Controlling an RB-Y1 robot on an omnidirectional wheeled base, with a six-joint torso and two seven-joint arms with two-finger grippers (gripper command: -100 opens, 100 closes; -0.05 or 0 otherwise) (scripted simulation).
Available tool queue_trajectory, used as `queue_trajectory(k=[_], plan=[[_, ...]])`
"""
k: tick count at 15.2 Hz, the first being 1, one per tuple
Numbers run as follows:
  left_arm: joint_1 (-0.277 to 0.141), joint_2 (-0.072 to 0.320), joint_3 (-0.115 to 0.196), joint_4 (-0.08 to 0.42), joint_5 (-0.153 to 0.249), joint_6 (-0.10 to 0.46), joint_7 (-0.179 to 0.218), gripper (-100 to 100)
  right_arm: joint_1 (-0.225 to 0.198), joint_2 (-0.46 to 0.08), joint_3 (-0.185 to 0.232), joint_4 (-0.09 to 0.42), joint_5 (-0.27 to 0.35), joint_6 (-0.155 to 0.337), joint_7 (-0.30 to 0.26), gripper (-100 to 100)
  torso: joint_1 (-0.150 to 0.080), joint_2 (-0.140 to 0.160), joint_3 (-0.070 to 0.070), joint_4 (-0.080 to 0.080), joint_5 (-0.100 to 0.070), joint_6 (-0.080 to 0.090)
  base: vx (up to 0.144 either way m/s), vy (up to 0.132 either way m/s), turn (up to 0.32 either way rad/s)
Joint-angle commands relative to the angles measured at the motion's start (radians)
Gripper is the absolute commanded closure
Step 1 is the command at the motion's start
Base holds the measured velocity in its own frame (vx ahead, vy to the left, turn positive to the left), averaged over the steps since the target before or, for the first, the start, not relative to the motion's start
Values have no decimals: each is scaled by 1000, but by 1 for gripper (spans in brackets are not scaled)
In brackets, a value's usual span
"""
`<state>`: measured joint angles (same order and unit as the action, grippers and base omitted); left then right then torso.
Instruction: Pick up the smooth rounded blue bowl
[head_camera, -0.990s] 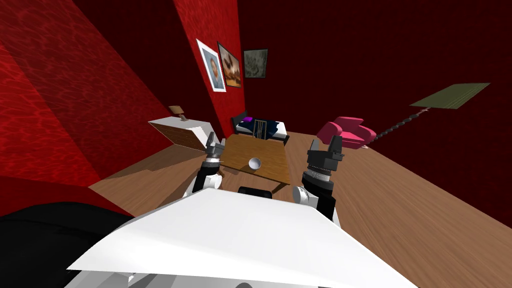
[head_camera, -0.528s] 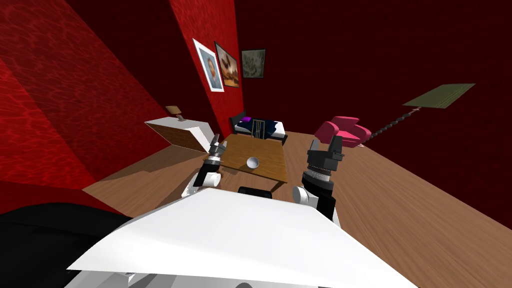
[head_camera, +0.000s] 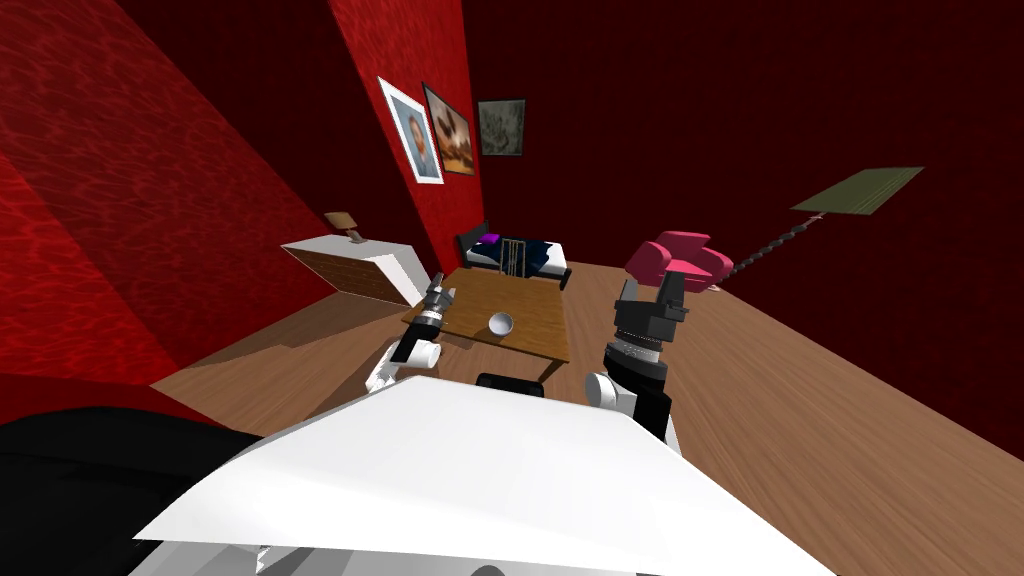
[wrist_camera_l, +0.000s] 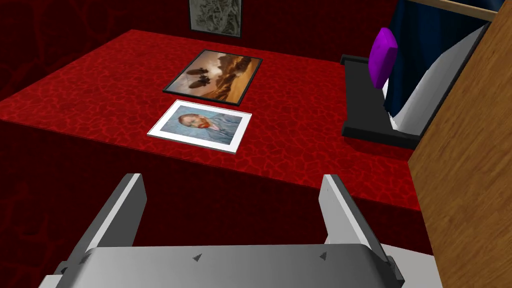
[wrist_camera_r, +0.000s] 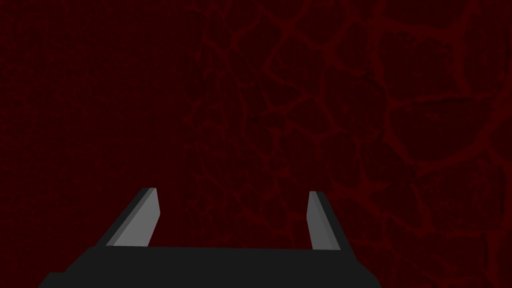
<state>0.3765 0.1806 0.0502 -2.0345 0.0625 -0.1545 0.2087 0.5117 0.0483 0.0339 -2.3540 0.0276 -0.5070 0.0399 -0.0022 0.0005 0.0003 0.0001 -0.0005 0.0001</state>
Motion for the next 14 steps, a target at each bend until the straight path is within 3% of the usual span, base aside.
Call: queue_trajectory(k=[1, 3, 4, 6, 7, 9, 10, 12, 13, 14], plan=[[-28, 10, 12, 45, 2, 50, 16, -100, 0, 0, 0, 0, 0, 0, 0, 0, 0, 0, 0, 0, 0, 0, -14, -49, -56], [-28, 10, 12, 45, 2, 77, 16, -100, 0, 0, 0, 0, 0, 0, 0, 0, -1, 0, 0, 0, 0, 0, -16, -48, -35], [-48, 17, 22, 74, 5, 108, 30, -100, 0, 0, 0, 0, 0, 0, 0, 0, -1, 0, 0, 0, 0, 0, -11, -49, -41], [-48, 17, 22, 74, 5, 133, 30, -100, 0, 0, 0, 0, 0, 0, 0, 0, -1, 0, 0, 0, 0, 0, -16, -44, -29], [-69, 23, 33, 104, 8, 164, 43, -100, 0, 0, 0, 0, 0, 0, 0, 0, -1, 0, 0, 0, 0, 0, -12, -43, -43], [-69, 23, 33, 104, 8, 191, 43, -100, 0, 0, 0, 0, 0, 0, 0, 0, -1, 0, 0, 0, 0, 0, -13, -42, -34], [-90, 29, 44, 135, 11, 217, 58, -100, 0, 0, 0, 0, 0, 0, 0, 0, -1, 0, 0, 0, 0, 0, -17, -47, -40], [-90, 29, 44, 135, 11, 251, 58, -100, 0, 0, 0, 0, 0, 0, 0, 0, -1, 1, 0, 0, 0, 0, -14, -44, -32], [-112, 34, 55, 166, 14, 278, 72, -100, 0, 0, 0, 0, 0, 0, 0, 0, -1, 0, 0, 0, 0, 0, -14, -50, -47], [-112, 34, 55, 166, 14, 301, 72, -100, 0, 0, 0, 0, 0, 0, 0, 0, -1, 0, 0, 0, 0, 0, -9, -56, -54]])
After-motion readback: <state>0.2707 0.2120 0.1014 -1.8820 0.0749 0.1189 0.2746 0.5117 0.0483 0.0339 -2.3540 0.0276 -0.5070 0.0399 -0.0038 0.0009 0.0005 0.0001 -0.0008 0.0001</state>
